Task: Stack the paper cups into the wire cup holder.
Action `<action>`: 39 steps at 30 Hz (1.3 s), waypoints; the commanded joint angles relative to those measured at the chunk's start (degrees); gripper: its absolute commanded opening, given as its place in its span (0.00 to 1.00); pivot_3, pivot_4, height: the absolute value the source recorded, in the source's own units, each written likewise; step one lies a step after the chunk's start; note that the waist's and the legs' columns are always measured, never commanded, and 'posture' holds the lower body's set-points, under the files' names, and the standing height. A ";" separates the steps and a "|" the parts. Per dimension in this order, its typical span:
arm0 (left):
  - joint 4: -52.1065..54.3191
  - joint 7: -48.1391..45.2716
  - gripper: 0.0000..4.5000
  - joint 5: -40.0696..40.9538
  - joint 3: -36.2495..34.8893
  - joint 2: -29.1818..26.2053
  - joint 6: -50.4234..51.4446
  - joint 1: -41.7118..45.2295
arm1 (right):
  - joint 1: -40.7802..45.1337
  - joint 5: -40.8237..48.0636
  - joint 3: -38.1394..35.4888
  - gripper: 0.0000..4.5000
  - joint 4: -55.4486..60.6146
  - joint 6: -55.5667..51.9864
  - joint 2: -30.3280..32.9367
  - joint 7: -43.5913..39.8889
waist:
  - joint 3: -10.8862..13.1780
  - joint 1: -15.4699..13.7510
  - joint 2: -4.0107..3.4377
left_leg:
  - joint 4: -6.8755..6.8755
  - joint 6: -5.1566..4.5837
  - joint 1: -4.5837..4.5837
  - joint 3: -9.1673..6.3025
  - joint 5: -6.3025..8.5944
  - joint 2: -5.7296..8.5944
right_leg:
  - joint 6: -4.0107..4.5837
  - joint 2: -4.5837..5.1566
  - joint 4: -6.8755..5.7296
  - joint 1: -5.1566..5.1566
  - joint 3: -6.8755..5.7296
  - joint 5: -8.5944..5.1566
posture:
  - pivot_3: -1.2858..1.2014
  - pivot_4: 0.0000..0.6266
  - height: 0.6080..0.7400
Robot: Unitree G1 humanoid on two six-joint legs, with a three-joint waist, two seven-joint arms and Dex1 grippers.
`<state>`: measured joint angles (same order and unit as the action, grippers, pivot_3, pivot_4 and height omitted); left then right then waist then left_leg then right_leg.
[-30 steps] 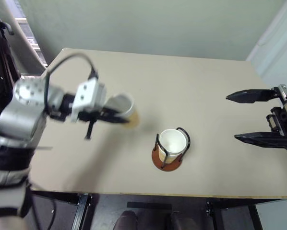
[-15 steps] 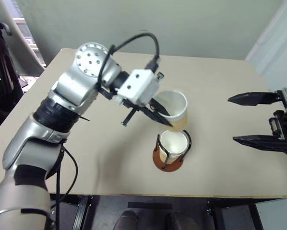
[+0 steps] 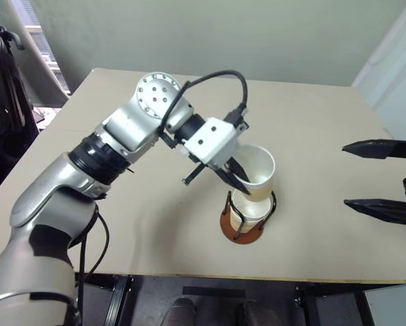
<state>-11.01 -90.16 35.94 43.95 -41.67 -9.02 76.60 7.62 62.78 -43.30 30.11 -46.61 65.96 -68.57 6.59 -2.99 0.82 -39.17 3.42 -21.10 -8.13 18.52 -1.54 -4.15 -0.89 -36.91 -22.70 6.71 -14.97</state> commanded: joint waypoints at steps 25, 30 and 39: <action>-0.19 -2.34 1.00 -7.70 -2.26 3.50 -2.82 -2.58 | -2.43 1.04 -3.14 1.00 1.59 0.99 0.25 2.35 | 0.00 -0.15 0.00 | -0.03 -0.08 0.00 -0.12 0.02 0.63 | -0.07 0.16 -0.02 0.05 0.01 -0.04 | 0.52 0.24 1.00; -5.14 -0.75 1.00 -10.32 -10.97 4.87 -0.25 -2.90 | -1.62 -1.34 -0.18 1.00 -0.78 3.27 0.48 0.40 | 0.00 -0.14 0.00 | -0.05 -0.10 0.00 -0.15 0.01 0.65 | -0.10 0.18 -0.02 0.06 -0.01 -0.03 | 0.52 0.24 1.00; -7.69 -0.72 1.00 -8.71 -32.10 -17.92 14.67 -19.47 | -1.71 -13.85 7.65 1.00 -17.57 11.55 2.08 -8.77 | -0.09 1.77 -0.23 | 0.17 -0.08 0.05 -0.43 0.00 0.52 | -0.10 0.13 -0.02 -0.10 0.08 -0.05 | 0.52 0.24 1.00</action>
<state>-19.28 -90.13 26.10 16.73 -56.82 3.09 59.13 5.15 51.53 -35.92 15.89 -37.91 66.39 -75.10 6.49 -1.22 0.60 -39.00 3.34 -21.04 -8.67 18.51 -1.20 -4.25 -0.71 -36.93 -22.83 6.79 -15.02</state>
